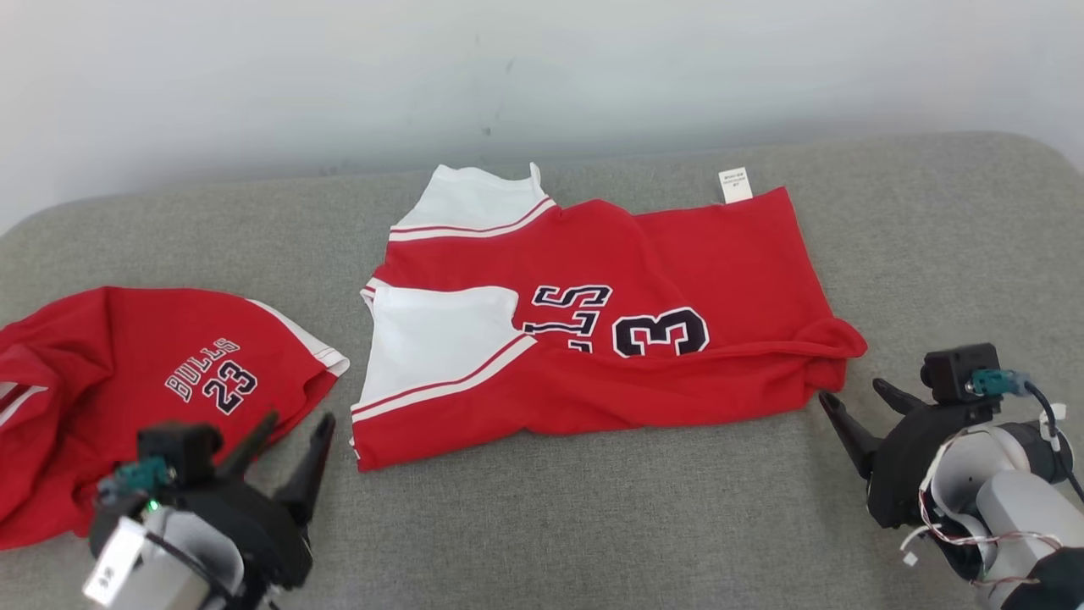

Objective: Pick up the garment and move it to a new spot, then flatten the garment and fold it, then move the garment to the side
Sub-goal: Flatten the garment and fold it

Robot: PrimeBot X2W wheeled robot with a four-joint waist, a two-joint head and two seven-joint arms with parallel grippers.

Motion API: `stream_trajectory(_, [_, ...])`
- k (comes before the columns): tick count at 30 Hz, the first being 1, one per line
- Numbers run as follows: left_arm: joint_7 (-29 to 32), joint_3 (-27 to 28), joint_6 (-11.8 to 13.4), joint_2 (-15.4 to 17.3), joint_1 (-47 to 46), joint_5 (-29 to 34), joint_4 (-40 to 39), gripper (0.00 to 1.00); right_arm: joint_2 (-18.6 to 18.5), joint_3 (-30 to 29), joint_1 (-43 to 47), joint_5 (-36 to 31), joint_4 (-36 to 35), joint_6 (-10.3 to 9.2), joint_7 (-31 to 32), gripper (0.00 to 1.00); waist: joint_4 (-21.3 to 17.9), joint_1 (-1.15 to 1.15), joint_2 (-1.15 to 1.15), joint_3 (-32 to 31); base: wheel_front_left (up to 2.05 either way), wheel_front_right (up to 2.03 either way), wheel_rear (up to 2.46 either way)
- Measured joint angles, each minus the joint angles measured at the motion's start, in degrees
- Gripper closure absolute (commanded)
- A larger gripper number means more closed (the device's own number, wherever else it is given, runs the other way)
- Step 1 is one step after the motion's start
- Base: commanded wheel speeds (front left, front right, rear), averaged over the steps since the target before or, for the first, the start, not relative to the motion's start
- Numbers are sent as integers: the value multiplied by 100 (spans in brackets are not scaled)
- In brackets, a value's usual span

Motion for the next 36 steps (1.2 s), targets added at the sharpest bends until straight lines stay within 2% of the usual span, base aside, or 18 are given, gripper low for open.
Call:
stream_trajectory(6, [-8,23,167,-103,277,16,-248,0,-56,-45,221,-82,-120,-151,-372,0,4,0,0,-38,0,0,0])
stream_trajectory(13, [-47,88,254,-144,308,77,-400,0,-42,-100,289,-107,-69,-203,-578,0,95,0,0,-25,0,0,0])
stream_trajectory(17, [-51,116,252,-170,308,130,-444,0,26,-59,244,-138,58,-292,-627,0,116,0,0,24,0,0,0])
stream_trajectory(36, [-67,89,96,-511,53,415,-304,0,123,143,-346,-417,698,-353,-726,0,212,1,1,359,0,0,0])
